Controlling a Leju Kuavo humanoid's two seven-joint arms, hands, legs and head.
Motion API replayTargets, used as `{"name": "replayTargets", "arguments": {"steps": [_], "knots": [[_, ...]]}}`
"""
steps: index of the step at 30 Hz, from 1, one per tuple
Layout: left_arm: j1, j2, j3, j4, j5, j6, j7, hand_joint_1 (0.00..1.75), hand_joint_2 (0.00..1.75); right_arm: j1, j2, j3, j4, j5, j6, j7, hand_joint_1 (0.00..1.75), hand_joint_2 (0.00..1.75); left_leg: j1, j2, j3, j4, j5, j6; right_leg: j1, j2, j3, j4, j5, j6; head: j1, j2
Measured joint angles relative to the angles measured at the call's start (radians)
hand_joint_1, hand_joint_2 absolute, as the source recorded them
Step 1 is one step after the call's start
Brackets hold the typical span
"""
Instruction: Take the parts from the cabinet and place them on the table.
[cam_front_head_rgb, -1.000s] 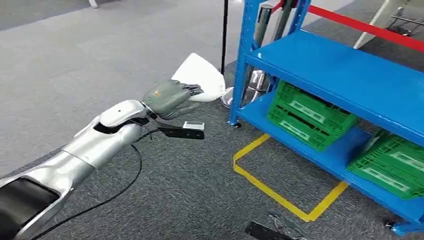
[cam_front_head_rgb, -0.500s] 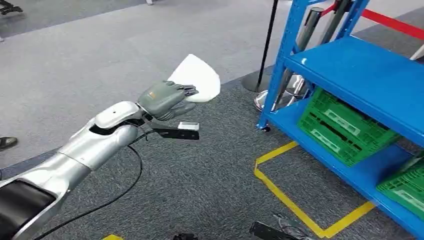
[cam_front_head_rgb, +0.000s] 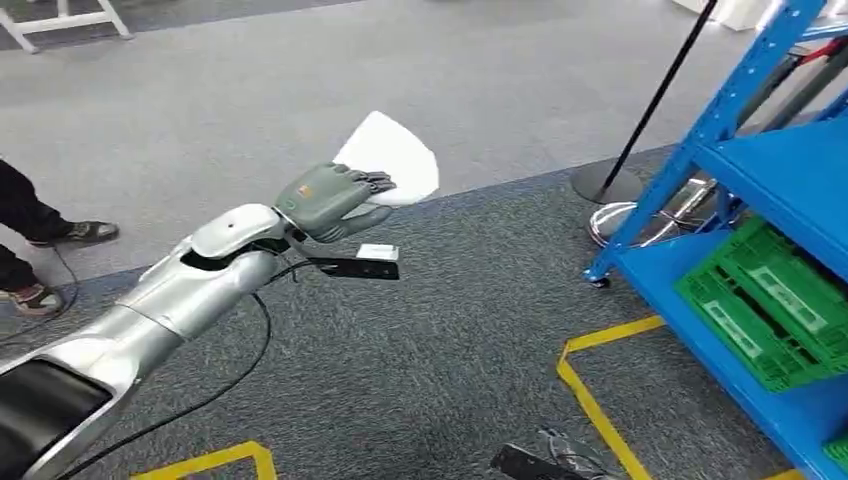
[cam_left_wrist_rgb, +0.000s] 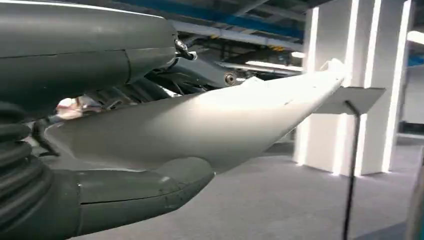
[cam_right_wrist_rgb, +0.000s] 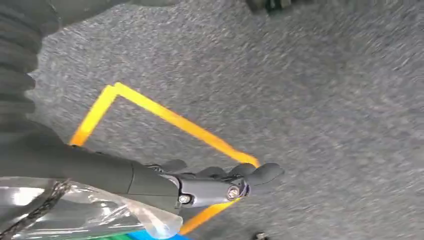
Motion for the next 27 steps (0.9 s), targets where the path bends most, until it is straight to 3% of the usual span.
{"name": "replayTargets", "arguments": {"steps": [2, 3, 4, 5, 7, 8, 9, 10, 11, 13, 14, 15, 17, 18, 19, 20, 23, 24, 25, 26, 27], "knots": [[-0.001, 0.000, 0.000, 0.000, 0.000, -0.001, 0.000, 1.75, 1.75, -0.001, 0.000, 0.000, 0.000, 0.000, 0.000, 0.000, 0.00, 1.75, 0.001, -0.030, 0.001, 0.004, -0.002, -0.003, -0.002, 0.014, 0.054, -0.148, 0.102, -0.004, 0.000, 0.000], [-0.002, -0.002, 0.000, 0.000, 0.000, -0.001, 0.000, 1.75, 1.75, -0.002, -0.001, 0.000, 0.000, 0.000, -0.001, 0.000, 0.00, 1.75, 0.003, -0.042, 0.000, 0.009, -0.004, -0.006, -0.006, 0.055, 0.090, -0.239, 0.149, -0.006, 0.000, 0.000], [-0.003, -0.002, 0.000, 0.000, 0.000, -0.001, 0.000, 1.75, 1.75, -0.002, -0.004, 0.000, 0.000, 0.000, -0.001, 0.000, 0.00, 1.75, 0.000, -0.054, -0.007, 0.014, -0.007, -0.013, -0.014, 0.114, 0.107, -0.267, 0.135, -0.009, -0.001, 0.000], [-0.004, -0.005, -0.001, 0.000, 0.000, -0.002, 0.001, 1.75, 1.75, -0.002, -0.003, 0.000, 0.000, 0.000, -0.002, -0.001, 0.00, 1.75, 0.007, -0.069, -0.018, 0.019, -0.003, -0.019, -0.013, 0.106, 0.117, -0.283, 0.132, -0.006, -0.001, 0.000], [0.000, -0.003, -0.001, 0.000, -0.001, -0.002, 0.001, 1.75, 1.75, -0.001, -0.003, 0.000, 0.000, 0.001, -0.002, -0.003, 0.00, 1.75, 0.016, -0.094, -0.024, 0.011, 0.004, -0.034, -0.004, 0.087, 0.117, -0.280, 0.132, -0.012, 0.001, 0.000], [-0.001, -0.001, -0.001, 0.000, -0.001, -0.002, 0.002, 1.75, 1.75, -0.004, -0.003, 0.000, -0.001, 0.002, -0.003, -0.005, 0.00, 1.75, 0.014, -0.106, -0.025, 0.010, 0.006, -0.042, -0.007, 0.073, 0.121, -0.287, 0.136, -0.018, -0.002, 0.000], [0.000, 0.001, -0.001, 0.000, -0.001, -0.002, 0.002, 1.75, 1.75, -0.007, -0.004, 0.000, -0.002, 0.002, -0.005, -0.006, 0.00, 1.75, 0.012, -0.066, -0.029, 0.019, -0.002, -0.043, -0.012, 0.056, 0.127, -0.294, 0.140, -0.026, -0.001, 0.000], [-0.004, 0.001, -0.001, 0.000, -0.002, -0.002, 0.003, 1.75, 1.75, -0.008, -0.005, 0.000, -0.002, 0.002, -0.007, -0.010, 0.00, 1.75, 0.006, 0.000, -0.042, 0.050, -0.022, -0.049, -0.009, 0.045, 0.132, -0.297, 0.138, -0.033, -0.008, 0.000], [-0.005, 0.000, -0.001, 0.000, 0.000, -0.002, 0.005, 1.75, 1.75, -0.007, -0.005, 0.000, -0.003, 0.003, -0.010, -0.014, 0.00, 1.75, 0.008, 0.034, -0.075, 0.122, -0.061, -0.055, -0.005, 0.028, 0.135, -0.296, 0.136, -0.038, -0.011, 0.000], [0.002, -0.004, -0.004, 0.000, 0.000, -0.003, 0.009, 1.75, 1.75, -0.001, -0.006, 0.000, -0.003, 0.003, -0.016, -0.020, 0.00, 1.75, 0.013, 0.053, -0.151, 0.280, -0.125, -0.061, -0.003, -0.005, 0.139, -0.296, 0.130, -0.041, -0.010, 0.000], [0.008, -0.005, -0.005, 0.000, 0.000, -0.004, 0.011, 1.75, 1.75, 0.001, -0.007, 0.000, -0.003, 0.003, -0.019, -0.022, 0.00, 1.75, 0.016, 0.055, -0.172, 0.321, -0.132, -0.063, -0.003, -0.022, 0.140, -0.295, 0.128, -0.041, -0.011, 0.000], [0.015, -0.005, -0.006, 0.000, -0.001, -0.005, 0.013, 1.75, 1.75, 0.004, -0.008, 0.000, -0.003, 0.003, -0.025, -0.024, 0.00, 1.75, 0.017, 0.056, -0.166, 0.311, -0.116, -0.064, -0.003, -0.035, 0.142, -0.295, 0.126, -0.040, -0.011, 0.000], [0.028, -0.005, -0.006, -0.003, -0.003, -0.005, 0.021, 1.75, 1.75, 0.011, -0.008, 0.000, -0.003, 0.006, -0.037, -0.031, 0.00, 1.75, 0.017, 0.067, -0.093, 0.176, -0.041, -0.060, -0.002, -0.062, 0.150, -0.295, 0.119, -0.036, -0.011, 0.000], [0.034, -0.005, -0.006, -0.011, -0.003, -0.005, 0.027, 1.75, 1.75, 0.016, -0.008, 0.000, -0.003, 0.006, -0.047, -0.038, 0.00, 1.75, 0.013, 0.093, -0.035, 0.073, 0.000, -0.053, -0.002, -0.075, 0.157, -0.295, 0.114, -0.033, -0.011, 0.000], [0.039, -0.005, -0.006, -0.019, -0.005, -0.005, 0.033, 1.75, 1.75, 0.023, -0.008, 0.000, -0.003, 0.006, -0.054, -0.042, 0.00, 1.75, -0.002, 0.143, -0.005, 0.020, -0.010, -0.048, 0.002, -0.086, 0.160, -0.296, 0.110, -0.027, -0.010, 0.000], [0.043, -0.005, -0.007, -0.026, -0.006, -0.005, 0.037, 1.75, 1.75, 0.029, -0.008, 0.000, -0.003, 0.006, -0.062, -0.044, 0.00, 1.75, -0.005, 0.133, -0.005, 0.012, -0.006, -0.035, 0.007, -0.096, 0.159, -0.294, 0.106, -0.020, -0.011, 0.000], [0.071, 0.003, -0.008, -0.045, -0.011, -0.010, 0.045, 1.75, 1.75, 0.045, -0.008, 0.000, -0.004, 0.005, -0.064, -0.048, 0.00, 1.75, -0.010, 0.095, -0.007, 0.011, -0.009, -0.022, 0.005, -0.130, 0.175, -0.303, 0.099, -0.006, -0.011, 0.000], [0.079, 0.005, -0.008, -0.053, -0.013, -0.012, 0.046, 1.75, 1.75, 0.046, -0.008, 0.000, -0.005, 0.005, -0.065, -0.050, 0.00, 1.75, 0.000, 0.082, 0.003, -0.001, -0.004, -0.014, 0.002, -0.128, 0.167, -0.300, 0.088, 0.002, -0.010, 0.000], [0.080, 0.006, -0.008, -0.058, -0.014, -0.014, 0.049, 1.75, 1.75, 0.044, -0.008, 0.000, -0.006, 0.003, -0.065, -0.053, 0.00, 1.75, 0.001, 0.073, 0.005, -0.002, -0.003, -0.013, -0.001, -0.069, 0.162, -0.278, 0.072, 0.005, -0.006, 0.000], [0.077, 0.004, -0.011, -0.058, -0.018, -0.016, 0.052, 1.75, 1.75, 0.043, -0.008, 0.000, -0.006, 0.002, -0.067, -0.053, 0.00, 1.75, 0.002, 0.064, 0.005, -0.002, -0.004, -0.011, -0.001, -0.032, 0.136, -0.224, 0.044, 0.004, -0.003, 0.000], [0.077, 0.003, -0.013, -0.060, -0.021, -0.018, 0.053, 1.75, 1.75, 0.044, -0.009, 0.000, -0.006, 0.001, -0.067, -0.054, 0.00, 1.75, 0.002, 0.052, 0.004, -0.002, -0.003, -0.005, 0.000, -0.017, 0.097, -0.151, 0.013, 0.004, 0.002, 0.000]]}}
